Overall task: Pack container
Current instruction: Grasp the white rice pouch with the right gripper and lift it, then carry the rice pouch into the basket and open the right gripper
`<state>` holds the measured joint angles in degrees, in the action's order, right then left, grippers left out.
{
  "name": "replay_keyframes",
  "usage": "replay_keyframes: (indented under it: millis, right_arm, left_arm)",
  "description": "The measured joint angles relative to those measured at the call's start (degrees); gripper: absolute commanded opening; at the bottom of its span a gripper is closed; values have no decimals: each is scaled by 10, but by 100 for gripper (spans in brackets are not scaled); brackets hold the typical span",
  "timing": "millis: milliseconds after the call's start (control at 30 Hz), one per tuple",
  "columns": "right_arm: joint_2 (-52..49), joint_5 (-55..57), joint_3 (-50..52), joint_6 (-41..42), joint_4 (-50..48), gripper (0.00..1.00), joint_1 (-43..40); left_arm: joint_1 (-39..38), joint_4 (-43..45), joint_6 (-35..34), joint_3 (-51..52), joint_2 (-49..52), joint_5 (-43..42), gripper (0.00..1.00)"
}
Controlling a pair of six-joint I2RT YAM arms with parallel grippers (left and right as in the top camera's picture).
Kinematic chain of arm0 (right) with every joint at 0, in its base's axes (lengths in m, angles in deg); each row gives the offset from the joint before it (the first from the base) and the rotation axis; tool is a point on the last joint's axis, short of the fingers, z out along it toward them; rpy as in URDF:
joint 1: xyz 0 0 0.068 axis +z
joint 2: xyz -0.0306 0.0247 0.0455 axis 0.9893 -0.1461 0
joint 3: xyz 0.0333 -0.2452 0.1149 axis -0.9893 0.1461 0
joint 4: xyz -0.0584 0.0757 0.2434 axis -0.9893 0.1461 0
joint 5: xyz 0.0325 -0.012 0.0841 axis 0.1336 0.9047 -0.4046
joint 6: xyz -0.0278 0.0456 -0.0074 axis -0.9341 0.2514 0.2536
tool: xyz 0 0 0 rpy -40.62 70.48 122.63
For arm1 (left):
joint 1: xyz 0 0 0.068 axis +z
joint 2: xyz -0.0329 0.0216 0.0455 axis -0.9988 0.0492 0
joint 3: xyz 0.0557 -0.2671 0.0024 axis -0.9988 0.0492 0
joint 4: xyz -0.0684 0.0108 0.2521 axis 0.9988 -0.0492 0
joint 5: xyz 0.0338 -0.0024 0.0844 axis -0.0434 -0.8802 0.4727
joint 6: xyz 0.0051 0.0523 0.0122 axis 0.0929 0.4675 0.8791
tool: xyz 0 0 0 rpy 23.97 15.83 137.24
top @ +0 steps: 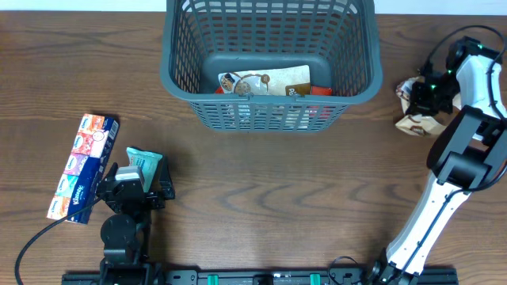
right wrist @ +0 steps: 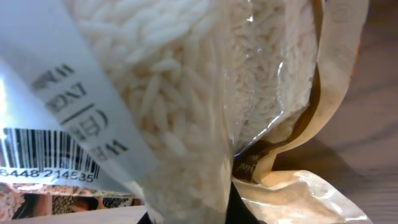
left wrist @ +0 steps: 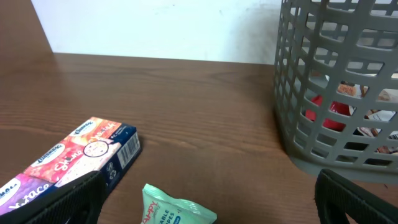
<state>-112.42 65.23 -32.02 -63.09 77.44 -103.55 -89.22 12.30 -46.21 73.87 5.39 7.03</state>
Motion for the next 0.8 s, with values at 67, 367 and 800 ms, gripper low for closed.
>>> replay_keyframes:
  millis: [67,367,800]
  right_arm:
    - [28,-17,1,-1,-6,1,9]
    - [298,-50,-8,-29,-125,1,61]
    - [469,-135,-29,-260,-153,1,248]
  left_arm:
    - [0,0,0,0,0,0,98]
    - [0,0,0,0,0,0,99]
    - [0,0,0,0,0,0,99]
